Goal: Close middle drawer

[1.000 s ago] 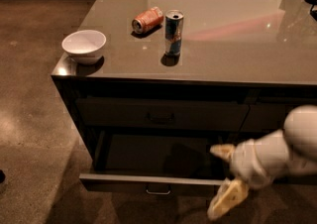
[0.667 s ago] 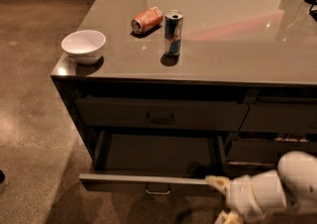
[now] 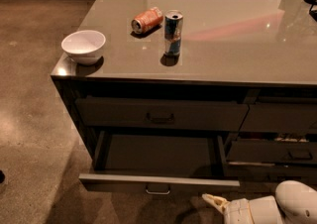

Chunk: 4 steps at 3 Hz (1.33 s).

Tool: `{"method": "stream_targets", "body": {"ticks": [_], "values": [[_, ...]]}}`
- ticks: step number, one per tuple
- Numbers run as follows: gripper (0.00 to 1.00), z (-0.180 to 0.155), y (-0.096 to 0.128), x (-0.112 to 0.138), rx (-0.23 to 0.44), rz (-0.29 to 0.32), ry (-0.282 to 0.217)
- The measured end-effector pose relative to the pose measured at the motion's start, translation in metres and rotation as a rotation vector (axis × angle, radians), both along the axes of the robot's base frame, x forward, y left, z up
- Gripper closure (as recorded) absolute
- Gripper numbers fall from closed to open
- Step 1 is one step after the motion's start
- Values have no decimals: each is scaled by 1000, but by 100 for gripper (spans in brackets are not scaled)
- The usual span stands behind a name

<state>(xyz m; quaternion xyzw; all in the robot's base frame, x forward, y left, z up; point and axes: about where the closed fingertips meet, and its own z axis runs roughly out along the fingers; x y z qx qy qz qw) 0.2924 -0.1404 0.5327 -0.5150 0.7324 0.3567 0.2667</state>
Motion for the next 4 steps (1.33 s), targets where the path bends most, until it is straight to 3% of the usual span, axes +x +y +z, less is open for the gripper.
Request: {"method": "stream_targets", "body": {"ticks": [1, 2, 3, 4], "values": [[0, -15, 27, 7, 62, 44, -74], [14, -43, 57, 16, 135, 90, -213], [38, -73, 75, 30, 167, 99, -322], [61, -78, 79, 28, 178, 103, -327]]}}
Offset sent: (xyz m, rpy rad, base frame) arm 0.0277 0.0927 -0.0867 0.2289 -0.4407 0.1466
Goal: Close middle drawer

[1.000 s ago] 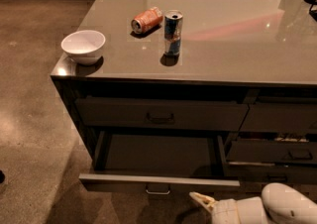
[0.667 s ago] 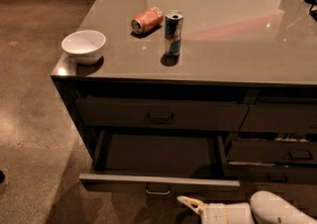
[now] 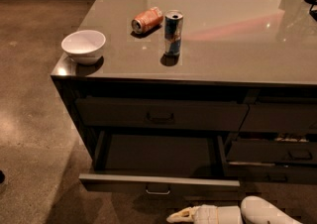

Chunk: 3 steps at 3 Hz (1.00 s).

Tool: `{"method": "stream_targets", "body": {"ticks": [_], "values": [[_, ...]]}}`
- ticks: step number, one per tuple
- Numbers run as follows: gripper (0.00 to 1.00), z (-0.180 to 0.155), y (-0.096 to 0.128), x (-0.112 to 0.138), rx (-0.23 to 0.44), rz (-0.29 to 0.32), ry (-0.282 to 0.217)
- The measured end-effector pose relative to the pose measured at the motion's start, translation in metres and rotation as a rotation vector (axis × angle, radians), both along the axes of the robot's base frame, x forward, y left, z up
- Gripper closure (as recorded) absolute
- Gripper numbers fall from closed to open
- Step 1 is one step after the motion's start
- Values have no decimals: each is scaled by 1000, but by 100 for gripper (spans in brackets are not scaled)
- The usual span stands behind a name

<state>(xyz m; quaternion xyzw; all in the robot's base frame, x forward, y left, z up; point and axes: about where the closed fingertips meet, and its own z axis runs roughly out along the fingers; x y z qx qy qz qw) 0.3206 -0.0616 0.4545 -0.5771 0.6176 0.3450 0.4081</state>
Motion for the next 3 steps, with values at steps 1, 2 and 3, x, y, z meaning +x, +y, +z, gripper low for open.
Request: {"method": "stream_targets", "body": {"ticks": [1, 2, 3], "values": [[92, -12, -5, 6, -7, -34, -5], [100, -43, -22, 35, -17, -59, -50], [100, -73, -36, 76, -51, -101, -110]]}}
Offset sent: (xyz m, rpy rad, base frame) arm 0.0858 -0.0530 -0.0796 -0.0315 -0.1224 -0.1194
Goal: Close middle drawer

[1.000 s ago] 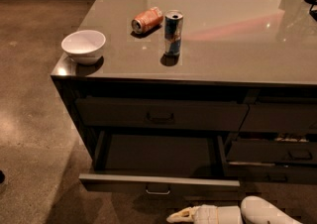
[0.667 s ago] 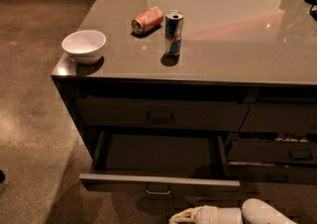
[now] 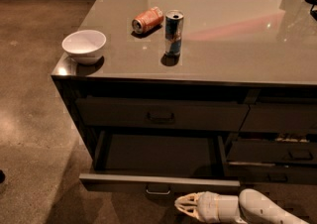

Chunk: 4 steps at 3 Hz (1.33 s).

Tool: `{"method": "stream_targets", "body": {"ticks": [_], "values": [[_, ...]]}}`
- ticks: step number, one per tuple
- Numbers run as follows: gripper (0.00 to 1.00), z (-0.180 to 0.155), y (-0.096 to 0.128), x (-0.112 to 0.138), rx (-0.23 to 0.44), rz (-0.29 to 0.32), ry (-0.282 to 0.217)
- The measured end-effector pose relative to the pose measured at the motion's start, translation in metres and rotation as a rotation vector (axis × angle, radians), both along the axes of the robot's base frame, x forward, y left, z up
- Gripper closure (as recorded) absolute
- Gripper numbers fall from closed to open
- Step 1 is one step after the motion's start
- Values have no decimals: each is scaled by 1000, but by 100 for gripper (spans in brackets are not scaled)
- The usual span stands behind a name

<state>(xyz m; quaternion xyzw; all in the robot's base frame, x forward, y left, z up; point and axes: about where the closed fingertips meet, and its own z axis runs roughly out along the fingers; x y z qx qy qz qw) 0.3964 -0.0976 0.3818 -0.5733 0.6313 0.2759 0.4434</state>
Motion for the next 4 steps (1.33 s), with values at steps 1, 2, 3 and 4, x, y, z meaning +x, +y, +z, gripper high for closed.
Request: {"method": "stream_targets", "body": {"ticks": [1, 2, 3, 4], "values": [[100, -19, -2, 37, -48, -22, -50], [100, -26, -3, 51, -68, -34, -65], [100, -26, -1, 77, -93, -54, -81], [100, -17, 6, 110, -100, -66, -103]]}}
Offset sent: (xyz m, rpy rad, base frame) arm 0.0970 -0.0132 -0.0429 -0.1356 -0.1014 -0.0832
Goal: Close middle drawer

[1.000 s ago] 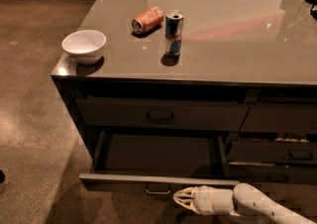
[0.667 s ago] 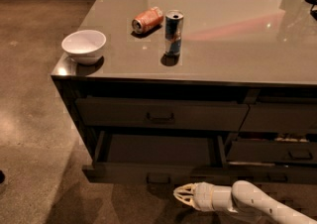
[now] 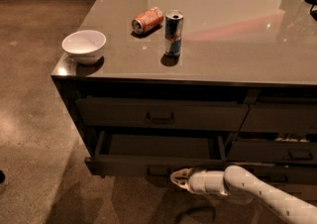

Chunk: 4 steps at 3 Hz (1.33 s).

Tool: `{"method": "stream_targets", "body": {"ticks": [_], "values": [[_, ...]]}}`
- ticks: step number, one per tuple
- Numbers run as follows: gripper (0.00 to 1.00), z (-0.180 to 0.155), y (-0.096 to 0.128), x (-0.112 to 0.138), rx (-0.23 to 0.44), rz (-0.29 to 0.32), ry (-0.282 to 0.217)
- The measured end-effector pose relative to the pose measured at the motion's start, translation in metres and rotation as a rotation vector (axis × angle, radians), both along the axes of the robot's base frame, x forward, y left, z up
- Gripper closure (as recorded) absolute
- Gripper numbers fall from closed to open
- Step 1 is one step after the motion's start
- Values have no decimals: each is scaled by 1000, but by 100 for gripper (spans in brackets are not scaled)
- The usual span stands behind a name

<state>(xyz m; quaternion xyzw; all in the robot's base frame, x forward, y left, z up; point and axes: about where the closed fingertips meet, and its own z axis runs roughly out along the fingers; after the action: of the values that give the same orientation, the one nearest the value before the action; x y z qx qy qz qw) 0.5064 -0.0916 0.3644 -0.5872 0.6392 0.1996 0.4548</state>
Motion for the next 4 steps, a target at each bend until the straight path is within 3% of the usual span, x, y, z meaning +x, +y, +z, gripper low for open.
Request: {"method": "stream_targets", "body": {"ticks": [1, 2, 4], "values": [[100, 6, 2, 16, -7, -5, -9], [100, 15, 0, 48, -29, -10, -21], [100, 18, -17, 102, -68, -17, -16]]}}
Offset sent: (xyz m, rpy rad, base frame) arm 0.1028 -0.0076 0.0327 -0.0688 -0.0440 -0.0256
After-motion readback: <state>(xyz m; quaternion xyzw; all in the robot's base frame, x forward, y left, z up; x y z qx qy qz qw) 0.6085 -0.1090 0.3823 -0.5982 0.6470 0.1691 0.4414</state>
